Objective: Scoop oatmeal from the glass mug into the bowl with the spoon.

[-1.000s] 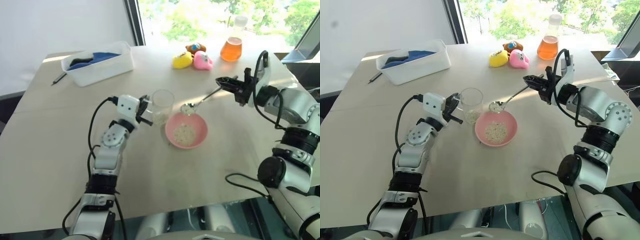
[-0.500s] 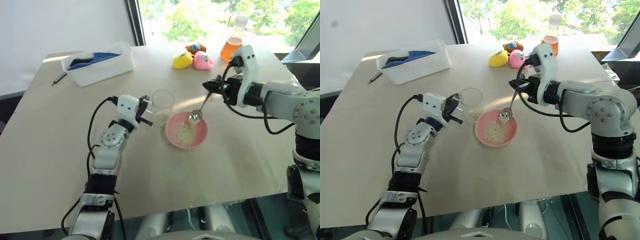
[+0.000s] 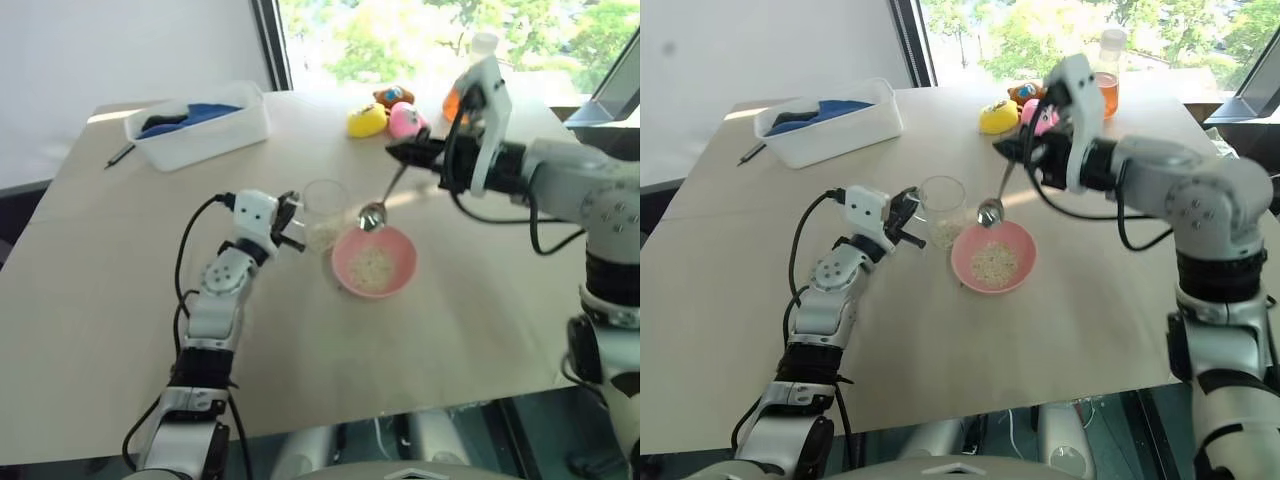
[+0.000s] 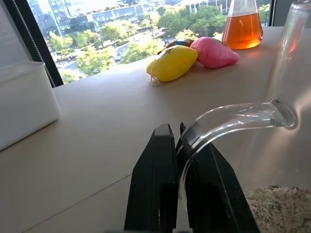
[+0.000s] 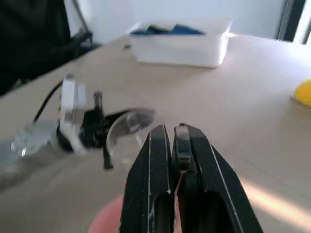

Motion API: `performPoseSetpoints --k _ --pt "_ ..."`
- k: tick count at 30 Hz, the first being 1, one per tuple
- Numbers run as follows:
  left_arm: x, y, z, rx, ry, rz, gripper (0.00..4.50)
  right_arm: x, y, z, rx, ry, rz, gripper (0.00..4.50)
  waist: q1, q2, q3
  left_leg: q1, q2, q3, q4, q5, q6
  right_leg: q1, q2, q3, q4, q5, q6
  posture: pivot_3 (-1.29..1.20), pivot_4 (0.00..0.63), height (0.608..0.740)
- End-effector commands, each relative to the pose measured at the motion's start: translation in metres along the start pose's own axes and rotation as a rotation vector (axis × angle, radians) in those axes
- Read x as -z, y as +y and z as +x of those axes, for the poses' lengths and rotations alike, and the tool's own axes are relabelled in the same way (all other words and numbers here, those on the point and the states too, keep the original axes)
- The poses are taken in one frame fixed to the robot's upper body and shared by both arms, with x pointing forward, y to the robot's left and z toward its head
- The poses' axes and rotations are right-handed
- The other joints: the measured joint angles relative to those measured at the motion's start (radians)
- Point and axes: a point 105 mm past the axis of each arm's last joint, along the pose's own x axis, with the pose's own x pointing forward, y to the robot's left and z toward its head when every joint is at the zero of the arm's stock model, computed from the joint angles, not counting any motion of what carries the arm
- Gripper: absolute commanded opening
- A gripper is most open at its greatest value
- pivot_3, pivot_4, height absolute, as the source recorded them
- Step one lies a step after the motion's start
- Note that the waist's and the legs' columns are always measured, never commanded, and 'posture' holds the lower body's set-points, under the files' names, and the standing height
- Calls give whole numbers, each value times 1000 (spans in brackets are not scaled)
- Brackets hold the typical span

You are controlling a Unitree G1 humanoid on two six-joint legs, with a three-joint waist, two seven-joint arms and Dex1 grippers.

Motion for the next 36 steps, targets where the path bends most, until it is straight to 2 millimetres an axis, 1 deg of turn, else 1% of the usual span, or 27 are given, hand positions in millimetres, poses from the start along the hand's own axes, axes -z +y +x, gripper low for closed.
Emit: performPoseSetpoints --k 1,3,4,8,11,16,21,22,23,24,26,28,29,31,34,36 --pt "26 0 -10 -1 104 -8 13 -43 2 1 -22 -162 170 0 -1 0 0 1 0 0 -1 0 0 0 0 0 0 0 0 0 150 740" --pt "27 0 -9 1 108 -15 13 -49 -2 6 -10 -195 245 0 1 0 0 1 0 0 -1 0 0 0 0 0 0 0 0 0 150 740" --pt "27 -1 -9 3 107 -18 13 -48 -6 10 10 -200 261 0 2 0 0 0 0 0 -1 0 0 0 0 0 0 0 0 0 150 740" --pt "27 -2 -9 7 107 -21 13 -38 -10 23 38 -182 304 0 0 0 0 0 -1 1 -1 0 0 0 -1 0 0 0 0 0 150 740" --pt "27 -2 -9 9 109 -21 13 -22 -5 34 35 -119 279 0 -1 0 -1 0 -1 0 -1 0 0 -1 -1 0 0 0 0 0 150 740" --pt "28 -2 -10 11 116 -21 13 -1 4 50 39 -45 211 0 -2 0 -1 0 -1 1 -1 0 0 -1 -1 0 1 0 0 0 150 740" --pt "30 -2 -11 12 124 -22 13 5 9 60 25 -27 150 0 -2 0 -1 0 -1 0 -1 0 0 -1 0 0 1 0 0 0 150 740" --pt "30 -2 -11 10 129 -19 3 5 10 61 19 -31 145 354 -2 0 -1 0 -1 1 -1 0 0 -1 0 0 1 0 0 0 150 740" --pt "31 -2 -11 9 132 -17 0 5 10 62 15 -35 143 802 -2 0 -1 0 -1 1 -1 0 0 -1 0 -1 1 0 0 0 150 740" --pt "31 -2 -11 9 137 -15 0 2 11 62 1 -59 143 1071 -2 0 -1 0 -1 1 -1 0 0 -1 0 -1 1 0 0 0 150 740" --pt "31 -2 -12 7 139 -15 0 -8 10 60 -14 -111 140 1884 -3 0 -1 0 -1 1 -1 0 0 -1 0 -2 1 0 0 0 150 740" --pt "32 -1 -12 0 139 -13 0 -16 6 58 -7 -144 136 2817 -3 0 -1 1 -1 0 -1 0 0 -1 0 -2 1 0 0 0 150 740" --pt "32 -1 -13 -3 140 -13 0 -19 6 57 -9 -154 134 3435 -3 0 -1 1 -1 1 -1 0 0 -1 0 -2 1 0 0 0 150 740" --pt "32 -1 -13 -4 139 -14 0 -25 5 54 -17 -174 134 4339 -3 0 -1 1 -1 1 -1 0 0 -1 0 -2 1 0 0 0 150 740" --pt "31 -1 -14 -5 135 -19 0 -31 4 51 -17 -200 126 4339 -3 0 -1 1 -1 0 -1 0 0 -1 0 -2 1 0 0 0 150 740" --pt "31 0 -14 -7 136 -16 754 -34 3 49 -13 -212 123 4409 -3 1 -1 1 -1 0 -1 0 0 -1 0 -2 1 0 0 0 150 740"
